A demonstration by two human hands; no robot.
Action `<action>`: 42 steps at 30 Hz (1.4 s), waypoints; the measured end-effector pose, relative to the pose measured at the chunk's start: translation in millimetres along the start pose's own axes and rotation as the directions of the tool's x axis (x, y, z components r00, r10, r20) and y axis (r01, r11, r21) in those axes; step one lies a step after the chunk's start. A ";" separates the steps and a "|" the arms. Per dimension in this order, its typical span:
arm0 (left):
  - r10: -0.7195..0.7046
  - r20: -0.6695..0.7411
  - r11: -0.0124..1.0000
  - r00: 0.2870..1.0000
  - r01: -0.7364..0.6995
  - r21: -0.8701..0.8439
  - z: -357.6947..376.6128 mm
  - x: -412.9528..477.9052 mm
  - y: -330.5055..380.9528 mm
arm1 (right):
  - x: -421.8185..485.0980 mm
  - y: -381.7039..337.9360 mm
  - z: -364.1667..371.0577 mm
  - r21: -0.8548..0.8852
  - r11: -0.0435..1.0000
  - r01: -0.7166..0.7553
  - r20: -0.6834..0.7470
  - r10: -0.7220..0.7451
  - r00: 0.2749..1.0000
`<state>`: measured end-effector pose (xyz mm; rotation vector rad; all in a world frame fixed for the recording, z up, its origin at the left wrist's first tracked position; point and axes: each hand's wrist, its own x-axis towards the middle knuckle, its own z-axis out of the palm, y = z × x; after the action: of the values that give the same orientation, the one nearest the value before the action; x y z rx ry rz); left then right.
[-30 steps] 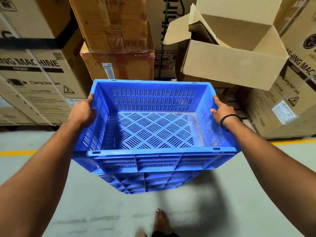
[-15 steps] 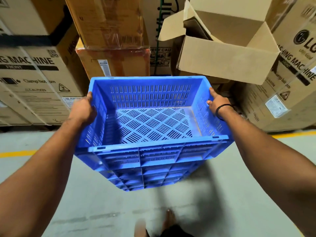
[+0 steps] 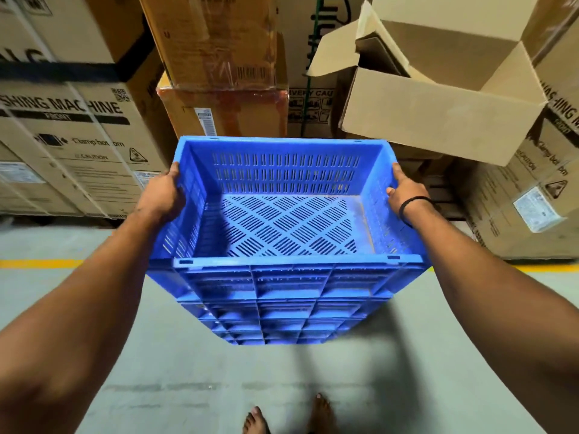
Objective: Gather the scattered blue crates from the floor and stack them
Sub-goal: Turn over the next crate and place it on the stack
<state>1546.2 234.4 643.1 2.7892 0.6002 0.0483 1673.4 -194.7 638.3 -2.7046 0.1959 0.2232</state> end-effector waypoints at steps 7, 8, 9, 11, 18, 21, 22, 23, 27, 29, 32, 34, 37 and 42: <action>0.016 0.042 0.998 0.999 -0.018 0.059 3.7 17.4 -7.0 | -5.9 10.2 10.5 -0.078 0.997 0.029 -0.009 -0.030 1.000; 0.025 0.064 0.997 0.998 -0.030 0.077 5.1 18.6 -7.0 | -5.4 10.6 11.9 -0.102 0.994 0.042 0.002 -0.042 0.999; 0.045 0.074 0.992 0.996 -0.053 0.113 7.2 17.5 -8.5 | -6.3 9.8 11.6 -0.142 0.988 0.059 0.006 -0.059 0.998; 0.111 0.076 0.963 0.991 -0.126 0.240 11.4 8.4 -12.6 | -6.8 8.8 6.7 -0.254 0.958 0.133 -0.006 -0.139 0.990; 0.149 0.092 0.963 0.985 -0.166 0.214 16.1 -0.4 -28.0 | -14.1 25.6 9.0 -0.327 0.894 0.307 0.124 -0.281 0.952; 0.134 0.096 0.967 0.986 -0.151 0.206 16.3 4.0 -12.6 | -0.8 21.0 9.5 -0.372 0.886 0.278 0.050 -0.279 0.959; 0.121 0.099 0.968 0.988 -0.140 0.209 18.3 0.0 -8.4 | 5.3 18.6 5.4 -0.407 0.870 0.279 0.057 -0.281 0.958; 0.115 0.095 0.967 0.989 -0.133 0.216 21.7 -2.4 -6.9 | 10.3 16.0 1.2 -0.431 0.858 0.279 0.059 -0.282 0.958; 0.110 0.092 0.977 0.990 -0.125 0.173 17.3 -0.9 -11.7 | -2.2 19.1 7.4 -0.394 0.873 0.288 0.058 -0.289 0.956; 0.112 0.095 0.978 0.989 -0.126 0.166 14.1 1.2 -15.8 | -10.3 23.6 12.6 -0.354 0.891 0.284 0.049 -0.286 0.957; 0.131 0.105 0.965 0.986 -0.152 0.213 14.9 -6.2 -14.7 | -9.2 19.3 4.6 -0.373 0.893 0.252 0.067 -0.245 0.967; 0.130 0.114 0.963 0.985 -0.153 0.222 13.7 -11.0 -12.9 | -9.8 19.2 6.9 -0.404 0.877 0.261 0.073 -0.253 0.965; 0.115 0.114 0.963 0.987 -0.139 0.233 10.7 -8.2 -7.8 | -14.4 20.2 5.3 -0.422 0.866 0.269 0.071 -0.264 0.962; 0.162 0.114 0.966 0.980 -0.181 0.183 8.0 -18.7 -23.2 | -21.9 22.0 3.2 -0.422 0.854 0.305 0.118 -0.282 0.952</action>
<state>1520.7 244.8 629.3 3.0040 0.3542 -0.1174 1647.8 -211.0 630.7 -3.1175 -0.3262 0.2718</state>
